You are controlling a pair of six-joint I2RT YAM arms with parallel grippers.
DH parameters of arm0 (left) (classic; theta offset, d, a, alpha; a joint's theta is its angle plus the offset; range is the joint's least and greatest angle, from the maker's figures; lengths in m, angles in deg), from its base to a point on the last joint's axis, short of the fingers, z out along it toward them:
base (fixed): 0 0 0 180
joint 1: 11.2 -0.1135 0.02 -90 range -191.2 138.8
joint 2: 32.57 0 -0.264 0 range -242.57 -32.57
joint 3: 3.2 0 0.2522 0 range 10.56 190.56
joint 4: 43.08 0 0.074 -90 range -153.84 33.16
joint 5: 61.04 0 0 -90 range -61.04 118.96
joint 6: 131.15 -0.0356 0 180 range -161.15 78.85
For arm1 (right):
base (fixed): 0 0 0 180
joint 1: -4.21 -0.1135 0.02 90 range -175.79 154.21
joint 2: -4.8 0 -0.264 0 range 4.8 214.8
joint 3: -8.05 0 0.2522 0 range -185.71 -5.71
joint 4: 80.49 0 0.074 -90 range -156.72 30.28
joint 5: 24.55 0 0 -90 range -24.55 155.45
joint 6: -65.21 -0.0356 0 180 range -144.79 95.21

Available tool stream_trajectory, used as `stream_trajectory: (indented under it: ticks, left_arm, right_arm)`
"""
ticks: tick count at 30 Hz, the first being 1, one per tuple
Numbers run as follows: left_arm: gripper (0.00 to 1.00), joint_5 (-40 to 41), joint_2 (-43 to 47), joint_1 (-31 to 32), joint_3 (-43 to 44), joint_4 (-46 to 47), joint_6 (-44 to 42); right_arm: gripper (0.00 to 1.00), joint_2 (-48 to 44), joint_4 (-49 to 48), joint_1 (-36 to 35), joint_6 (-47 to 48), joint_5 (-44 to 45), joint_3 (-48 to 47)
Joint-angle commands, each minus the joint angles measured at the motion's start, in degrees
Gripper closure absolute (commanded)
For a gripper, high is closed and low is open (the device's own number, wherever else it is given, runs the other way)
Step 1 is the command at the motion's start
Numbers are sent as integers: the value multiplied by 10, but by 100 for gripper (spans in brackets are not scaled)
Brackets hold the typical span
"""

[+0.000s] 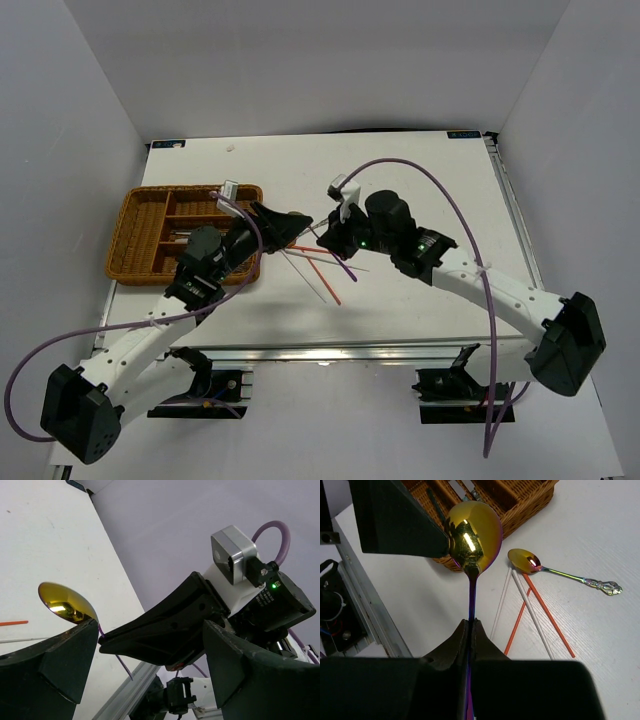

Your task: Sort the eating utensils into containers

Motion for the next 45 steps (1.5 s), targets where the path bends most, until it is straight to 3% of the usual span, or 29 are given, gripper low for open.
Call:
stream_trajectory:
  ticks: [1, 12, 16, 20, 21, 22, 25, 31, 32, 33, 36, 37, 41, 45]
  left_arm:
    - [6, 36, -2, 21, 6, 5, 6]
    - [3, 68, -4, 48, 3, -37, 16]
    - [3, 83, -10, 51, 4, -30, 18]
    - [10, 93, -27, 51, 16, -17, 24]
    - [15, 91, -31, 51, 20, -13, 25]
    - [30, 91, -35, 51, 23, -8, 27]
    - [57, 98, -43, 51, 26, -6, 33]
    - [97, 129, -41, 51, 30, -40, 44]
    - [99, 134, -39, 51, 30, -48, 46]
    - [100, 162, -33, 51, 29, -57, 47]
    - [100, 236, -23, 49, 44, -133, 45]
    - [100, 256, -22, 43, 71, -193, 39]
    - [100, 295, -26, -32, 124, -294, 38]
    - [100, 184, -66, -237, 139, -268, 82]
  right_arm:
    - [100, -40, -59, -12, -31, 26, 5]
    - [100, -69, -81, -23, -49, 70, 23]
    - [100, -63, -82, -29, -46, 38, 15]
    - [100, -51, -78, -54, -34, 38, 10]
    - [100, -49, -79, -55, -34, 39, 10]
    - [100, -46, -80, -59, -34, 42, 10]
    - [100, -36, -83, -63, -39, 48, 7]
    - [100, -30, -89, -66, -53, 92, 5]
    - [100, -30, -90, -66, -56, 99, 7]
    - [97, -35, -90, -66, -61, 128, 9]
    - [29, -57, -89, -66, -78, 180, 27]
    - [11, -65, -80, -66, -83, 193, 31]
    - [11, -108, -37, -61, -110, 281, 58]
    - [11, -170, -24, -55, -128, 322, 122]
